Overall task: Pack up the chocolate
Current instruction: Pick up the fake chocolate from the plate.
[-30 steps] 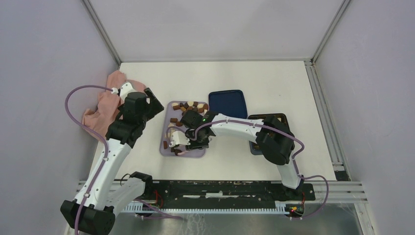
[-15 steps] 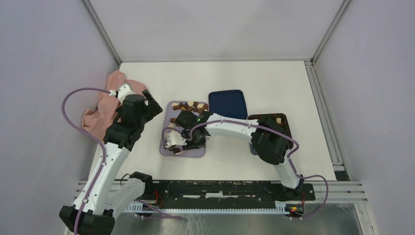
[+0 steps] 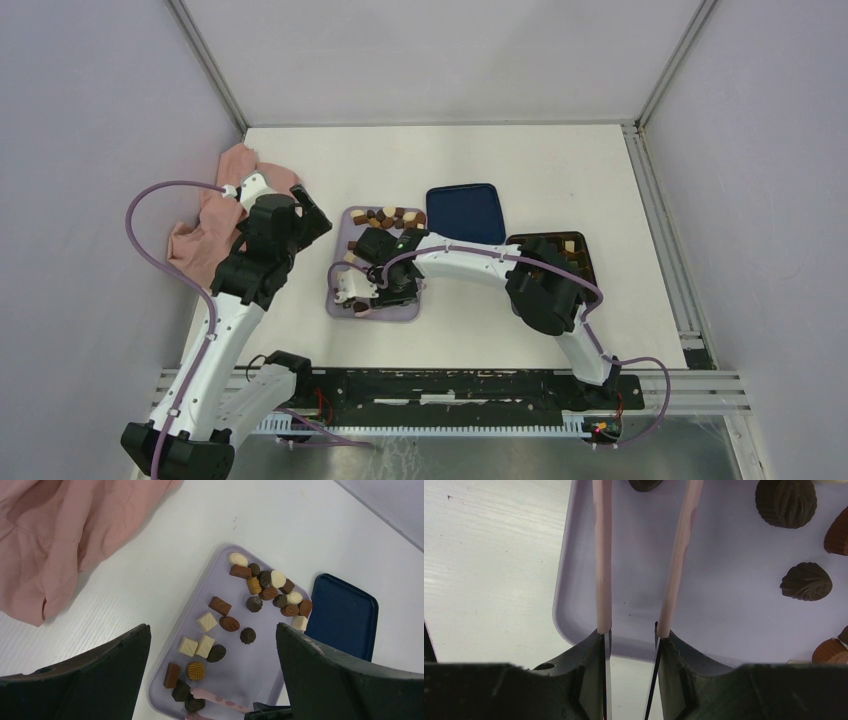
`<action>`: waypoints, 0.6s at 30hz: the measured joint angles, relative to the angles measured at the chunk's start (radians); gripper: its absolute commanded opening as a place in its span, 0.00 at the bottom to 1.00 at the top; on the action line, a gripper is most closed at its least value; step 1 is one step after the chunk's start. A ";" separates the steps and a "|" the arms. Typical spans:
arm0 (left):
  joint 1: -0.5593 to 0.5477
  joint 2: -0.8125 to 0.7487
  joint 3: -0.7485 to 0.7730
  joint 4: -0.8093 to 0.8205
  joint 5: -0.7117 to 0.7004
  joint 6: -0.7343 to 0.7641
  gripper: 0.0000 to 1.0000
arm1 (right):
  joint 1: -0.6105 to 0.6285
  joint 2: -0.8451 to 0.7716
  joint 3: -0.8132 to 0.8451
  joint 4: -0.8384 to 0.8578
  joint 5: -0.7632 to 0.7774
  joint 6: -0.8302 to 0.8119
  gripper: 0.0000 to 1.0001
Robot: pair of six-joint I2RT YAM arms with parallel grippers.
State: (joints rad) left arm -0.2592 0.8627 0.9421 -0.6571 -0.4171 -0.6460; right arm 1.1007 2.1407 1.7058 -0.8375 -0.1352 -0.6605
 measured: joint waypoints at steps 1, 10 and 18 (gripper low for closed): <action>0.000 0.000 0.000 0.000 0.000 0.000 1.00 | 0.000 0.000 0.000 -0.002 0.002 0.001 0.41; 0.000 -0.012 -0.022 0.000 0.000 0.000 1.00 | 0.003 0.000 0.002 -0.018 0.010 0.002 0.32; 0.000 -0.013 -0.022 0.000 0.000 0.000 1.00 | -0.006 0.000 0.005 -0.019 0.029 0.002 0.28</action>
State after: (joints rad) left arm -0.2592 0.8501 0.9203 -0.6567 -0.4168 -0.6464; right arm 1.0943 2.1410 1.7107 -0.8562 -0.1059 -0.6590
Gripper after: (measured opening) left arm 0.994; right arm 0.356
